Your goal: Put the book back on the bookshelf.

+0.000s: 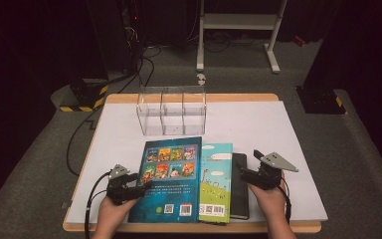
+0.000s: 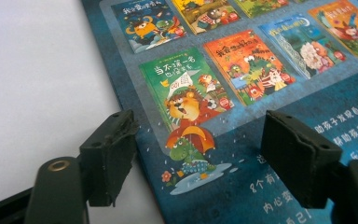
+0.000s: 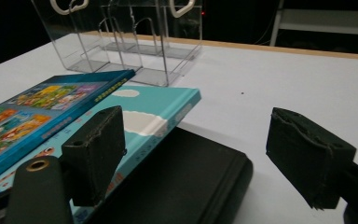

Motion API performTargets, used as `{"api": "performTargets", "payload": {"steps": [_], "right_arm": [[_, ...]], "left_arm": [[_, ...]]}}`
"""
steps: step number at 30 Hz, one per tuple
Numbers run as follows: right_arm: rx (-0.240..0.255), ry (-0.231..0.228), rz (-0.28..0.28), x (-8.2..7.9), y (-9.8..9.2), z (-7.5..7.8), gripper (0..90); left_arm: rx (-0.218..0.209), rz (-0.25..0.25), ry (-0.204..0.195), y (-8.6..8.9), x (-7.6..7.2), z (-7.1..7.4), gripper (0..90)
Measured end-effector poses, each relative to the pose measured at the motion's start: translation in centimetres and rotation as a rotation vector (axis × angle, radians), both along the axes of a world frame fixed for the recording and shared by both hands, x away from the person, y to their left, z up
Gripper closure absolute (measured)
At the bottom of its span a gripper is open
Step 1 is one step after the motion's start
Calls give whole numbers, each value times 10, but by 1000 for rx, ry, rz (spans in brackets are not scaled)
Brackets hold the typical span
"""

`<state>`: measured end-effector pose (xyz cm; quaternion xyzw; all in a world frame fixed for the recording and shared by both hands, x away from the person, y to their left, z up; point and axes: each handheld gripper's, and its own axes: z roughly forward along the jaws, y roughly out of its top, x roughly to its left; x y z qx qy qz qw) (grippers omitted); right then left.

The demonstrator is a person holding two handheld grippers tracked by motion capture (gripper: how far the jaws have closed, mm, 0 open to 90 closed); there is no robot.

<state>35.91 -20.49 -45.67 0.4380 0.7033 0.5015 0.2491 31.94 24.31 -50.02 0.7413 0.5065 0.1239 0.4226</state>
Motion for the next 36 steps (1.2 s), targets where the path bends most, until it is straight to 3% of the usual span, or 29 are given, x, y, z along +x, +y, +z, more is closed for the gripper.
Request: {"api": "performTargets", "payload": {"steps": [5, 8, 11, 20, 23, 29, 31, 34, 36], "right_arm": [[-25, 45, 43, -6, 6, -8, 202], [-8, 50, 76, -11, 7, -7, 220], [-25, 60, 106, -17, 14, -5, 210], [-1, 113, 131, -27, 27, 2, 175], [3, 152, 135, -26, 28, -2, 151], [-7, 167, 140, -26, 26, -5, 147], [7, 180, 139, -25, 23, -4, 154], [16, 204, 142, -22, 22, -4, 168], [18, 229, 158, -18, 23, -3, 181]], "left_arm": [[-9, -23, -4, -8, -2, 1, 294], [-9, -37, -5, -14, -3, 3, 303], [-14, -49, -8, -21, -4, 5, 307], [-16, -82, -14, -43, -2, 11, 322], [-25, -108, -18, -53, -3, 14, 361], [-63, -191, -56, -79, 1, 17, 399], [-70, -200, -51, -81, 5, 17, 382], [-82, -168, 1, -78, 11, 15, 266], [-98, -165, 22, -77, 13, 15, 239]]}}
